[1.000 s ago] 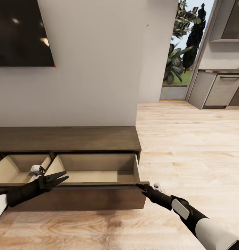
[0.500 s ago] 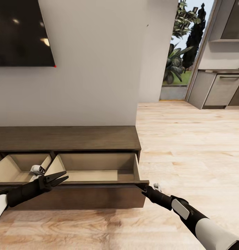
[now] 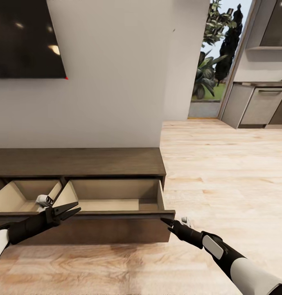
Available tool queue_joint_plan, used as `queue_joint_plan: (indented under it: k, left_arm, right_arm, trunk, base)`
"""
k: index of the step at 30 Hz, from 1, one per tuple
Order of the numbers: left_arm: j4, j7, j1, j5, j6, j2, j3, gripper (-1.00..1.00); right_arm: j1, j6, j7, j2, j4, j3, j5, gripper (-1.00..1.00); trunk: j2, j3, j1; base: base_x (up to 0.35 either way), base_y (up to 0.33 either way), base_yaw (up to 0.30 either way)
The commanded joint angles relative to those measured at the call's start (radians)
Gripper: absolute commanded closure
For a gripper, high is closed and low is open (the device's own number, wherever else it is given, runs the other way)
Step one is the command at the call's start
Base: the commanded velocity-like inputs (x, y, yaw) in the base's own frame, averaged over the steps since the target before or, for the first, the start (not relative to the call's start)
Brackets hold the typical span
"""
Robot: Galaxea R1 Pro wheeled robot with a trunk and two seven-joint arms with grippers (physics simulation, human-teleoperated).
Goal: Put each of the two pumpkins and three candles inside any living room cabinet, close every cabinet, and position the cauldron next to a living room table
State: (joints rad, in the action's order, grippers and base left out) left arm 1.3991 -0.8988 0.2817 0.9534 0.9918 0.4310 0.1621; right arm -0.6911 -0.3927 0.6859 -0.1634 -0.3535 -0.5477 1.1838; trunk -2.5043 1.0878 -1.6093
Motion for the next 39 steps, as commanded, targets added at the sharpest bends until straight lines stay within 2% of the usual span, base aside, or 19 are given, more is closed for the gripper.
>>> queue_joint_plan:
  k: [1, 18, 25, 28, 29, 35, 39]
  left_arm:
    - [0.0, -0.003, 0.001, -0.001, 0.004, 0.0, 0.0, -1.0]
    - [0.0, -0.003, 0.001, -0.001, 0.004, 0.0, 0.0, -1.0]
    - [-0.001, -0.003, 0.001, -0.001, 0.005, 0.001, -0.002, -1.0]
    - [-0.004, -0.009, 0.001, 0.021, 0.005, 0.002, -0.004, -1.0]
    - [-0.006, -0.011, 0.001, 0.04, 0.005, 0.002, -0.007, -1.0]
    - [-0.006, -0.02, -0.006, 0.048, 0.004, 0.009, -0.005, -1.0]
    - [-0.006, -0.02, -0.005, 0.071, 0.003, 0.004, -0.007, -1.0]
  right_arm:
    - [-0.001, -0.007, -0.004, -0.001, 0.0, -0.005, 0.01, -1.0]
    - [-0.001, -0.019, -0.042, 0.0, 0.001, -0.006, 0.009, -1.0]
    - [-0.001, -0.078, -0.101, 0.001, -0.002, -0.007, 0.007, -1.0]
    - [-0.001, -0.114, -0.144, 0.001, -0.003, -0.007, 0.006, -1.0]
    - [-0.001, -0.13, -0.163, 0.001, -0.004, -0.008, 0.006, -1.0]
    - [-0.002, -0.124, -0.168, -0.001, 0.002, -0.002, 0.005, -1.0]
    - [-0.002, -0.126, -0.168, 0.001, 0.0, -0.003, 0.002, -1.0]
  trunk:
    - [0.0, 0.001, 0.0]
    - [0.0, 0.001, 0.0]
    - [0.001, -0.026, 0.003]
    - [0.002, -0.038, 0.005]
    - [0.002, -0.042, 0.005]
    - [0.002, -0.042, 0.005]
    - [0.002, -0.042, 0.005]
  base:
    - [-0.076, 0.0, 0.0]
    - [-0.04, 0.0, 0.0]
    - [0.0, 0.0, 0.0]
    - [0.0, 0.0, 0.0]
    - [0.0, 0.0, 0.0]
    - [0.0, 0.0, 0.0]
    - [-0.01, -0.023, 0.0]
